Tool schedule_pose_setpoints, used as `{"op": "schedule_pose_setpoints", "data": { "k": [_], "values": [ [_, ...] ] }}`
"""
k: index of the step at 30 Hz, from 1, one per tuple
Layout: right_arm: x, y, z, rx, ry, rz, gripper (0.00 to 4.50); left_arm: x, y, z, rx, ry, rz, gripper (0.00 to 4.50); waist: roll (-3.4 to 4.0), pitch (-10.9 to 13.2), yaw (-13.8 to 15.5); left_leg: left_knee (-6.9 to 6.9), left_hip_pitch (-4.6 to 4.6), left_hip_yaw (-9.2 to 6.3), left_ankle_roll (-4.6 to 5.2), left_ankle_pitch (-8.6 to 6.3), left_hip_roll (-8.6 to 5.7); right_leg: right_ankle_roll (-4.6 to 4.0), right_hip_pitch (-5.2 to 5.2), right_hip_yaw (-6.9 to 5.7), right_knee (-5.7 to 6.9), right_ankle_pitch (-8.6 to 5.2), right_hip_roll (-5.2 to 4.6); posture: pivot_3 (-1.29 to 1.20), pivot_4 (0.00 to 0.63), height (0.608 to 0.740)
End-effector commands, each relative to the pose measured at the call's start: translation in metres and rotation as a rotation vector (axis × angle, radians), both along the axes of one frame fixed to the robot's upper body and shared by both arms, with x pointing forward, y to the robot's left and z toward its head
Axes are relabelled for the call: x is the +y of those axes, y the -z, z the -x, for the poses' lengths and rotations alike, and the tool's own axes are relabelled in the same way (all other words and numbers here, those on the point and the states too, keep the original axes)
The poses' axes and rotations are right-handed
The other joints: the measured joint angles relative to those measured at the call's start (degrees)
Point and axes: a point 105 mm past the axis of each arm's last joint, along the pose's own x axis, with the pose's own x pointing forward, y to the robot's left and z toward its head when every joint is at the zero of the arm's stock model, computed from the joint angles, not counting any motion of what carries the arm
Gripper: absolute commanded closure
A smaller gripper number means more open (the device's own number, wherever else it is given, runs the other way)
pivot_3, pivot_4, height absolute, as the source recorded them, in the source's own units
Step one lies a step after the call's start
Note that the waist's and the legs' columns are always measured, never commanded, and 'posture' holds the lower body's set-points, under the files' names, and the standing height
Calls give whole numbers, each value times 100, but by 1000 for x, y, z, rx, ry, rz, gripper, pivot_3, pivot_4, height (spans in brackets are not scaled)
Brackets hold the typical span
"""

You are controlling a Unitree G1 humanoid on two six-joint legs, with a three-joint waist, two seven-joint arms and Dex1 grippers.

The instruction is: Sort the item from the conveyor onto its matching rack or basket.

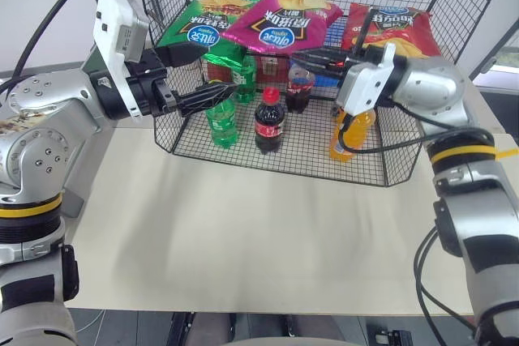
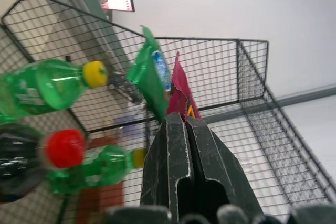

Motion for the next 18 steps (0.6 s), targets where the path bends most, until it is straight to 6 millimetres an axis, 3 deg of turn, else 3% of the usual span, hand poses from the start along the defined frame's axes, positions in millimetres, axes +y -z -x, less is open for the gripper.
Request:
{"op": "schedule_pose_setpoints", "data": {
  "k": [1, 4, 9, 15, 17, 18],
  "values": [
    [-6, -9, 5, -25, -35, -32, 4445, 2, -10, 7, -53, -10, 2, 0, 0, 0, 12, 0, 0, -1, 0, 0, 0, 0, 1, 0, 1, 0, -1, 0, 150, 740],
    [-10, -5, 2, 1, -26, -16, 4445, 4, -12, 7, -66, -21, 9, 0, 1, 1, 15, 2, -2, -2, 0, 0, -3, 0, 2, 0, 3, 0, -5, 0, 150, 740],
    [-12, -10, 0, 0, -20, -32, 2941, 3, -17, 8, -79, -16, 23, 0, 1, 1, 2, 4, -1, -3, 0, 0, 0, 0, 2, 0, 8, 0, -3, 0, 150, 740],
    [-18, -9, 4, -3, -14, -45, 790, 4, -17, 7, -87, -26, 17, 0, 1, 1, 7, 4, 0, -3, 0, 0, 0, 0, 2, 0, 10, 0, -4, 0, 150, 740],
    [-18, -13, 9, 7, -38, -82, 188, 6, -16, 9, -87, -32, 9, 0, 1, 1, 11, 4, -1, -3, 0, 0, 0, 0, 2, -1, 10, 0, -4, 0, 150, 740],
    [-17, -17, 12, 21, -52, -107, 89, 8, -15, 9, -85, -36, 3, 0, 1, 1, 13, 4, -2, -5, 0, 0, 0, 0, 2, -2, 10, 0, -4, 0, 150, 740]
  ]
}}
